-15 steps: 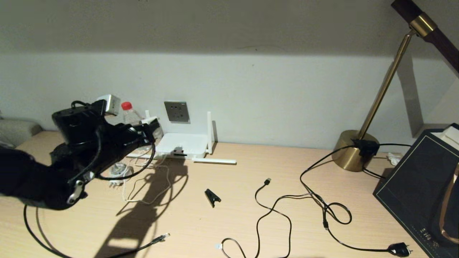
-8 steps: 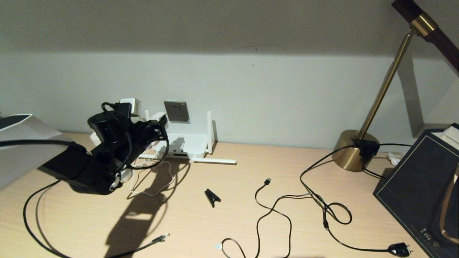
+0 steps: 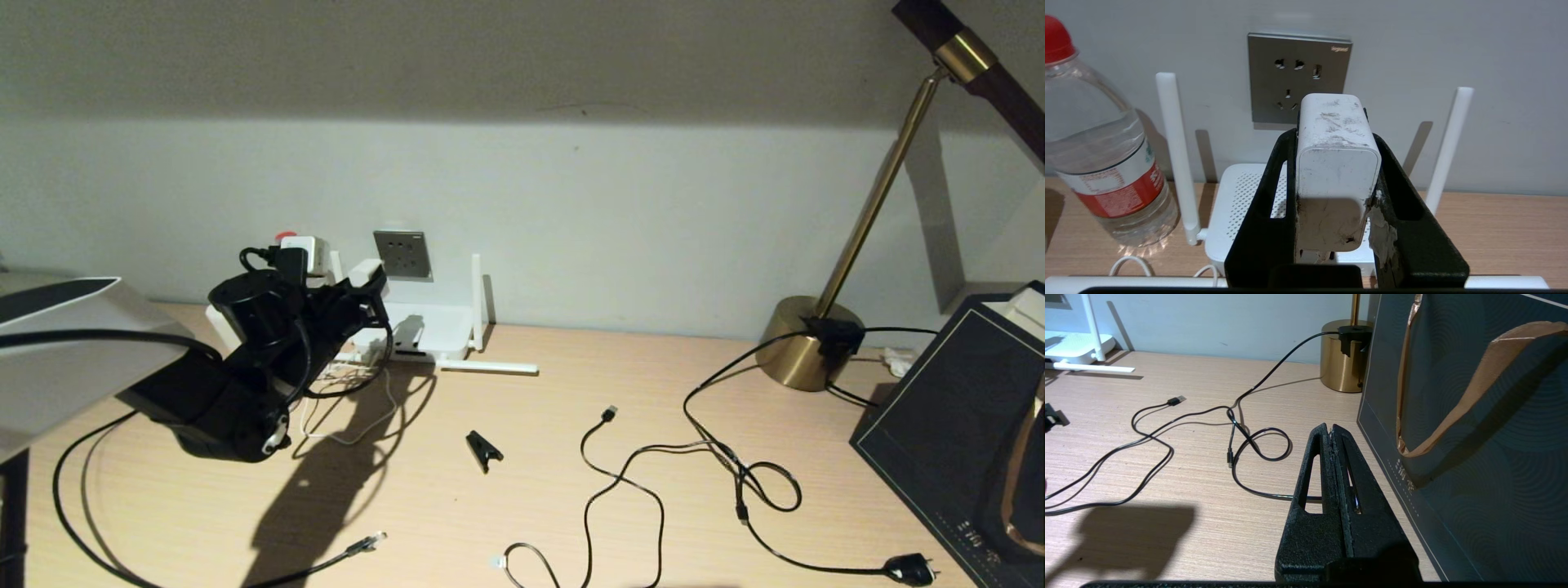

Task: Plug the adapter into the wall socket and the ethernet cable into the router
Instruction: Align plug and socket

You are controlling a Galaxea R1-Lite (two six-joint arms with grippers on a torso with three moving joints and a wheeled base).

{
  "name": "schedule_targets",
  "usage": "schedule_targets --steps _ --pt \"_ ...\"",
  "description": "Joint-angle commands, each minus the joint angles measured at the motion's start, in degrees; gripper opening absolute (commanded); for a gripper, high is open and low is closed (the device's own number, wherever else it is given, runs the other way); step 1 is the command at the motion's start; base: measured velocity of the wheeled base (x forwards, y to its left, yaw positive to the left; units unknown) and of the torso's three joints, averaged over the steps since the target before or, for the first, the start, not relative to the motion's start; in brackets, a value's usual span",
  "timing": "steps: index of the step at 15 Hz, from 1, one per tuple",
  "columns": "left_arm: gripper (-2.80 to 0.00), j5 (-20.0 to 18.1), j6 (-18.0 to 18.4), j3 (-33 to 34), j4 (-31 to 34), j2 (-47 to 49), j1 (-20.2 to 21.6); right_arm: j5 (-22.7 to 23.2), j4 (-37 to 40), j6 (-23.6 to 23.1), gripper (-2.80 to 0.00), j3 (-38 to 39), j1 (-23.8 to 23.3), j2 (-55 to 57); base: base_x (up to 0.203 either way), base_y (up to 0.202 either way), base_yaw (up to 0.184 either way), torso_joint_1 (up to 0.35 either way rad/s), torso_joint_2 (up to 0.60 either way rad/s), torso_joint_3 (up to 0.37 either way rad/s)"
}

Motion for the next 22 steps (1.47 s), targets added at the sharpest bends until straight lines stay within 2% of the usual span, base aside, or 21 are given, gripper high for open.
schedule_targets --steps 1,6,9,13,17,22 --pt "-2.80 -0.1 0.1 -0.5 -0.5 0.9 0.0 0.0 0.0 0.0 -2.80 2.0 0.0 0.1 0.000 0.000 0.000 0.000 0.00 0.000" --pt "-2.80 0.4 1.2 -4.5 -1.9 4.3 0.3 0.0 0.0 0.0 -2.80 2.0 0.0 0.1 0.000 0.000 0.000 0.000 0.00 0.000" --pt "-2.80 0.5 1.0 -5.1 -2.6 6.7 0.8 0.0 0.0 0.0 -2.80 2.0 0.0 0.1 0.000 0.000 0.000 0.000 0.00 0.000" --pt "-2.80 0.1 0.9 -9.6 -4.7 10.9 1.5 0.0 0.0 0.0 -2.80 2.0 0.0 0.1 0.000 0.000 0.000 0.000 0.00 0.000" --pt "-2.80 -0.2 0.8 -10.3 -6.7 13.1 1.4 0.0 0.0 0.0 -2.80 2.0 0.0 0.1 0.000 0.000 0.000 0.000 0.00 0.000" --pt "-2.80 0.1 0.4 -13.6 -6.9 14.9 1.3 0.0 0.0 0.0 -2.80 2.0 0.0 0.1 0.000 0.000 0.000 0.000 0.00 0.000"
